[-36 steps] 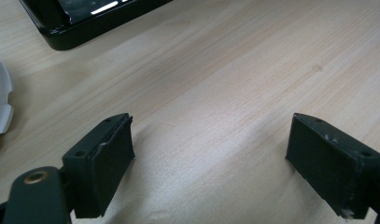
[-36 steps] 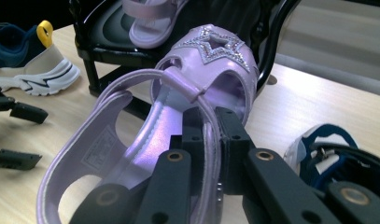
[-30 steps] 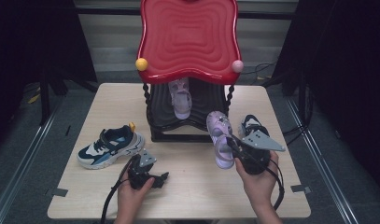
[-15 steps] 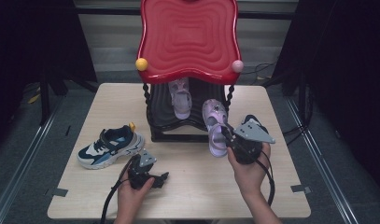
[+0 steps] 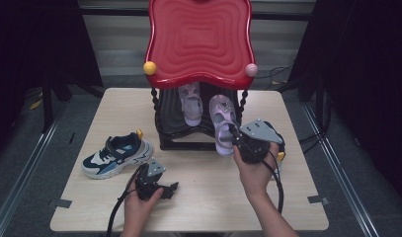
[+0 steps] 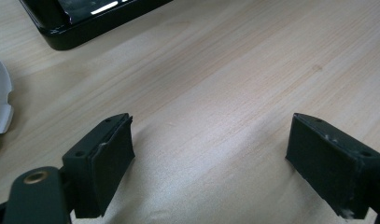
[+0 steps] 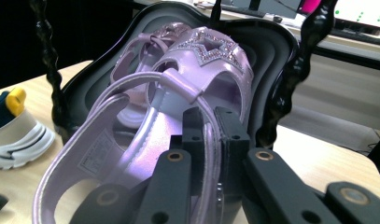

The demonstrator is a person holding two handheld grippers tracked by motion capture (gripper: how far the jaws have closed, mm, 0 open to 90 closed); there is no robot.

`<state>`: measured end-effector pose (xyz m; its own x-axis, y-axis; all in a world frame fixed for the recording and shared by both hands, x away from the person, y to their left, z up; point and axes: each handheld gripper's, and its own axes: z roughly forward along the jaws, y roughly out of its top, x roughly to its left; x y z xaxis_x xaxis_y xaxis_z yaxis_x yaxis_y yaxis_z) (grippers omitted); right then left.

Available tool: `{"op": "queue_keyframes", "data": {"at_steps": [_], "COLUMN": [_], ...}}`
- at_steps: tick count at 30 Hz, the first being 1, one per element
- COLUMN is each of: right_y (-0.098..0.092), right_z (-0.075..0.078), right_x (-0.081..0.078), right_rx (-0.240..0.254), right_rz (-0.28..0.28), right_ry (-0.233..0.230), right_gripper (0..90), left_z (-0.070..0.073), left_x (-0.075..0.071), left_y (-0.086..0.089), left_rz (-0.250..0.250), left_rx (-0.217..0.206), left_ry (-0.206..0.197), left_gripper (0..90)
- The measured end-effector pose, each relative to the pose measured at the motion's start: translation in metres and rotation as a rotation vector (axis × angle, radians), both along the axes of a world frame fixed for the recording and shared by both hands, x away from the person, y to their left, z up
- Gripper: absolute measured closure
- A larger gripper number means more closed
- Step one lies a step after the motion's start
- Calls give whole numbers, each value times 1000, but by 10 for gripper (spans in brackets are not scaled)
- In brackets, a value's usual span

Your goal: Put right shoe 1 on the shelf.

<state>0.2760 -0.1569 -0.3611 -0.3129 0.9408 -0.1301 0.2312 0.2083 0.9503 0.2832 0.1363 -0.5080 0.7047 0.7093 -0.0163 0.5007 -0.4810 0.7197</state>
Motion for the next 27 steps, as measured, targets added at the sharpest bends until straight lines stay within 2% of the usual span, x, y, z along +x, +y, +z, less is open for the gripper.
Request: {"op": "queue_keyframes", "data": {"at_steps": [11, 16, 20, 27], "right_y": [12, 15, 14, 16], "right_z": [4, 0, -1, 1], "right_x": [19, 29, 38, 50], "right_rx": [7, -9, -9, -23], "right_rz": [-33, -53, -63, -82], "right_ry": [-17, -27, -13, -34], "right_gripper": [834, 834, 834, 834], "left_z": [0, 0, 0, 0], "left_x": [0, 0, 0, 0], "left_y": [0, 0, 0, 0], "left_rz": [-1, 0, 0, -1], "left_rx": [-1, 1, -2, -2], "left_ry": [-1, 0, 0, 0], "left_gripper": [143, 143, 143, 143]}}
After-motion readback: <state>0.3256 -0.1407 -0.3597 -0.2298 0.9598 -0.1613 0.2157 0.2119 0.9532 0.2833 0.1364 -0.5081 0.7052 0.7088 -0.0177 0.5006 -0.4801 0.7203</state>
